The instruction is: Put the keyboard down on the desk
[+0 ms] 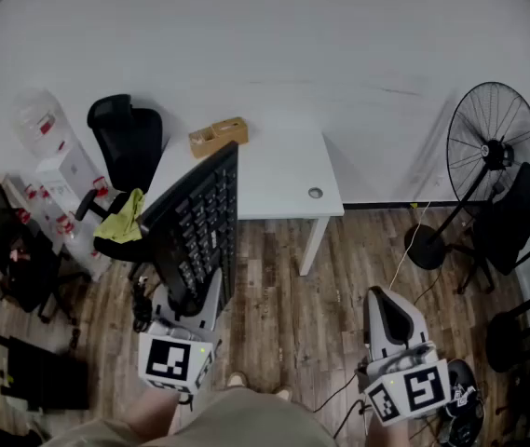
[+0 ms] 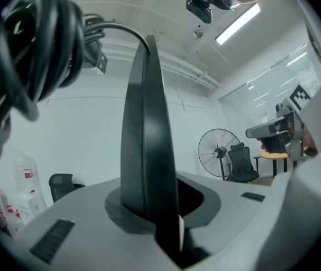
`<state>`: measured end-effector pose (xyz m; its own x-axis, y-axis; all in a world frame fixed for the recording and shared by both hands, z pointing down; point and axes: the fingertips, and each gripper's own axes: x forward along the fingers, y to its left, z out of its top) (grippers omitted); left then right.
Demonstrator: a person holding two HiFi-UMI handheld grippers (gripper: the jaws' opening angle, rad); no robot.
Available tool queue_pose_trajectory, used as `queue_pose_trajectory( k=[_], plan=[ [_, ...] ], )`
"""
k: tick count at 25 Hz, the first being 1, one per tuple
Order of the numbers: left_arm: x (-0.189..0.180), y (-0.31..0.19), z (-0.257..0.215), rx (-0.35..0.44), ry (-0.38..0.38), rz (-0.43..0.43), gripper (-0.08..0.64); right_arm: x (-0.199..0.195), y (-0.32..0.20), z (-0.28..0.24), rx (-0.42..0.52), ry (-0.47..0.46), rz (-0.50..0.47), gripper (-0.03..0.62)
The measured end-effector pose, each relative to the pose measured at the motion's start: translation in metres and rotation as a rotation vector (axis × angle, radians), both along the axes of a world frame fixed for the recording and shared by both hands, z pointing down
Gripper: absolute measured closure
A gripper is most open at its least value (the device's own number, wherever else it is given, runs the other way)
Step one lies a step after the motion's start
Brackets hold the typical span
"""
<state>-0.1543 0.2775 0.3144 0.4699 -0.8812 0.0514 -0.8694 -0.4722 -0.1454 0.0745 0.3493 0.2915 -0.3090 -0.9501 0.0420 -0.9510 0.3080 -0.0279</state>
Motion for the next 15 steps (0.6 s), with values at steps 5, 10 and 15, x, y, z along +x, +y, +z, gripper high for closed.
queue_pose_trajectory(
  k=[5,10,15],
  plan=[
    [-0.0032,-0.0014,0.0037,-0.011,-0.005,0.0,0.472,-0.0053,-0.0016,-0.0014,0.007,-0.032,-0.023,0.568],
    [0.0009,0.0019,-0.0007,-0.021,0.004,0.003,0.472,-0.0033,0.0025,-0.0082,0.009,-0.033,-0.028,0.568],
    [-0.0016,0.0034,-0.001,-0.025,0.007,-0.002,0.472,-0.004,0.0037,-0.0075,-0.006,-0.019,-0.025,0.568]
  ],
)
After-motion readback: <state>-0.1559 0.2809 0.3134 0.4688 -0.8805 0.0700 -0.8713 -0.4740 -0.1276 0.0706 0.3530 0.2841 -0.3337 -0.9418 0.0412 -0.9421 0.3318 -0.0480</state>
